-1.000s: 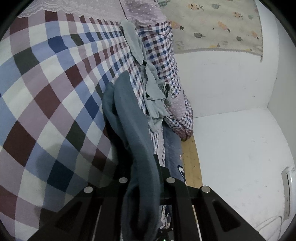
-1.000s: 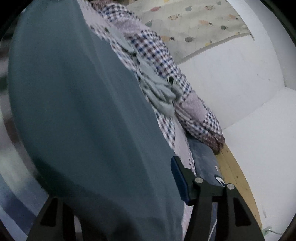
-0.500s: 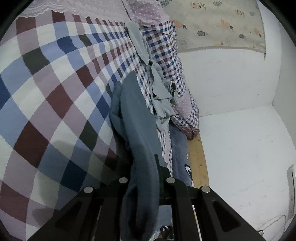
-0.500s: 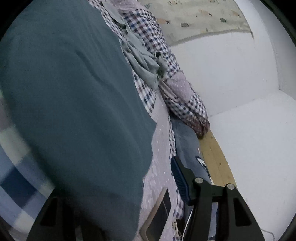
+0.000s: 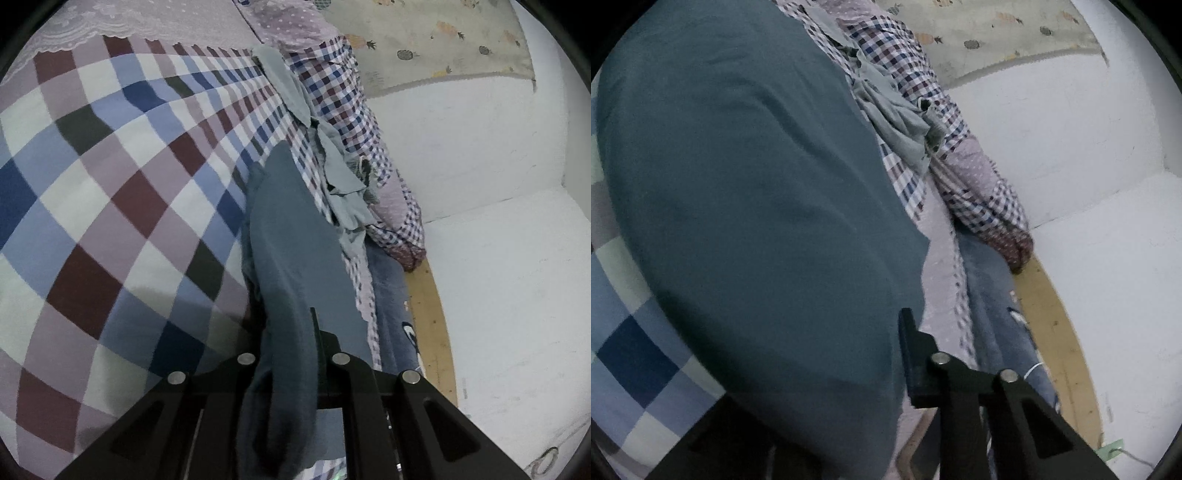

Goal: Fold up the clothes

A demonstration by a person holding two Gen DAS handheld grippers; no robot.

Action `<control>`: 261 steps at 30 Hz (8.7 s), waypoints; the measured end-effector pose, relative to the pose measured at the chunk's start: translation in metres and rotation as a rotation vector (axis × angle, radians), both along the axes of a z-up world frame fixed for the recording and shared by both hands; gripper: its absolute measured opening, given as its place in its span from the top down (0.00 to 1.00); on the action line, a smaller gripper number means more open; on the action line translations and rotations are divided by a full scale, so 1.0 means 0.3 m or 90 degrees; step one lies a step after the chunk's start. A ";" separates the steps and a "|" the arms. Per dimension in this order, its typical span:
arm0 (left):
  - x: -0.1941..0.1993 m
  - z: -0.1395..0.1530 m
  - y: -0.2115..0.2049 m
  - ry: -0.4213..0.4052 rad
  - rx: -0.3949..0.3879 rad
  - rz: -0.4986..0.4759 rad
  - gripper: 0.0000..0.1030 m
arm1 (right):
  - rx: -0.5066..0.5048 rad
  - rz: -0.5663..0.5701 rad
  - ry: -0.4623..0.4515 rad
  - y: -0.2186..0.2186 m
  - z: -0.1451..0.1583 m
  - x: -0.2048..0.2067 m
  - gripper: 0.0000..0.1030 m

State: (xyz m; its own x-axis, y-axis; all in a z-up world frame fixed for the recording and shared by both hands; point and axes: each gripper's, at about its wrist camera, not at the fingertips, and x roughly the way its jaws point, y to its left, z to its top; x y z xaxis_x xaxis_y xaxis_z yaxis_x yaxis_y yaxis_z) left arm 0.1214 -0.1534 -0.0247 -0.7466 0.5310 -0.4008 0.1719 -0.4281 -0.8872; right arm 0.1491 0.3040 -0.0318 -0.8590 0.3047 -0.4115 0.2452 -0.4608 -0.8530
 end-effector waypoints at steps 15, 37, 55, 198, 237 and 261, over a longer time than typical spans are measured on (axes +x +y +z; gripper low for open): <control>0.047 0.005 0.021 -0.004 -0.046 0.003 0.91 | -0.089 0.001 -0.021 0.014 0.069 0.050 0.97; 0.395 0.263 0.001 0.056 -0.039 0.013 0.91 | -0.174 0.052 0.016 0.029 0.355 0.368 0.97; 0.798 0.840 -0.052 0.242 -0.047 0.045 0.91 | -0.254 0.126 0.085 0.014 0.935 0.603 0.97; 0.573 -0.096 -0.210 -0.130 0.027 0.101 0.67 | -0.440 0.341 -0.266 -0.734 0.120 0.405 0.18; 0.614 -0.069 -0.262 -0.092 0.056 0.096 0.86 | -0.228 0.480 -0.185 -1.320 -0.042 0.628 0.97; 0.631 -0.049 -0.265 -0.015 0.108 0.073 0.98 | -0.184 0.395 -0.040 -1.356 -0.045 0.606 0.46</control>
State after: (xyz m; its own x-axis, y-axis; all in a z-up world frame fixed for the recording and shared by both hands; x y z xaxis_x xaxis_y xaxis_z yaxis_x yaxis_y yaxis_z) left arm 0.3106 -0.2327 -0.0395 -0.7979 0.5041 -0.3306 0.2323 -0.2490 -0.9402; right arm 0.3310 -0.1027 -0.0453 -0.8114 -0.3650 -0.4564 0.5815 -0.4261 -0.6930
